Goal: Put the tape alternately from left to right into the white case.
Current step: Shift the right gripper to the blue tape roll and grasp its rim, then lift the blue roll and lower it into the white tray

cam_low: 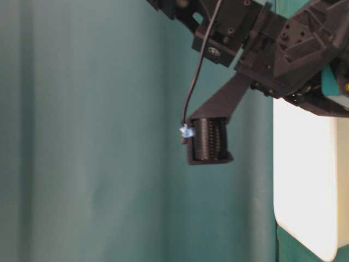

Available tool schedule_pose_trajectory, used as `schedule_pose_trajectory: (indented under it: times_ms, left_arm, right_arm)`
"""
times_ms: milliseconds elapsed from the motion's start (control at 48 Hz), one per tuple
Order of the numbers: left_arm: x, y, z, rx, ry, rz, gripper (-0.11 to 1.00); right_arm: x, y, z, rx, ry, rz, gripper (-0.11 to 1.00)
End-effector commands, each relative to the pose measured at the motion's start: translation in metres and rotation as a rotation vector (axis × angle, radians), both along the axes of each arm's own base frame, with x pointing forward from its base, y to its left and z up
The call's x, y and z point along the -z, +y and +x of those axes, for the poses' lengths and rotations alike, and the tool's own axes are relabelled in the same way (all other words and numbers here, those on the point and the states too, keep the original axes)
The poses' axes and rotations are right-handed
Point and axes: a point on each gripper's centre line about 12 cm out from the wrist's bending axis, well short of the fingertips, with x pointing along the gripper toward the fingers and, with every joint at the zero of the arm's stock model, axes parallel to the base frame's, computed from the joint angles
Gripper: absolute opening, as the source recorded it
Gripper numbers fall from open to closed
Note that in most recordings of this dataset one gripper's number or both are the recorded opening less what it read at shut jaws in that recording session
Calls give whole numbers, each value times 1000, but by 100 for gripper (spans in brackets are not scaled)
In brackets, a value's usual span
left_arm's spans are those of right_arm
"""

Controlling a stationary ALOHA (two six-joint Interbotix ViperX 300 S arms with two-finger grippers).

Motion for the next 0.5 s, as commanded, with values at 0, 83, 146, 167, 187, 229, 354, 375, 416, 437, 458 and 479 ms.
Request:
schedule_pose_trajectory:
  times_ms: [0,83,146,167,187,229,354,375,416,437,458,479]
  left_arm:
    - [-5,0,2,-4,-18,-4,81]
    - [-4,0,1,-4,-15,-4,81]
    - [-5,0,2,-5,-18,-5,81]
    - [-5,0,2,-7,-17,-7,81]
    - [-5,0,2,-12,-16,-11,81]
    - [-6,0,2,-18,-18,-17,81]
    - [-5,0,2,-29,-17,-27,81]
    - [-5,1,2,-32,-17,-28,81]
    - [-4,0,1,-30,-14,-28,81]
    - [-4,0,1,-30,-13,-28,81]
    - [-4,0,1,-30,-13,-28,81]
    - [-4,0,1,-30,-13,-28,81]
  right_arm:
    - [-41,3,4,-6,-99,10,30]
    - [-57,3,2,-4,-131,15,30]
    - [-68,2,0,-3,-148,17,30]
    - [-72,2,-1,-3,-152,18,30]
    - [-74,2,-2,-3,-152,18,30]
    - [-79,3,-4,-4,-156,18,30]
    - [-93,1,-11,-1,-156,17,30]
    - [-94,1,-11,0,-154,16,30]
    - [-96,1,-13,0,-153,16,30]
    - [-97,1,-14,0,-153,16,30]
    - [-98,1,-14,0,-154,16,30]
    - [-99,1,-14,0,-154,16,30]
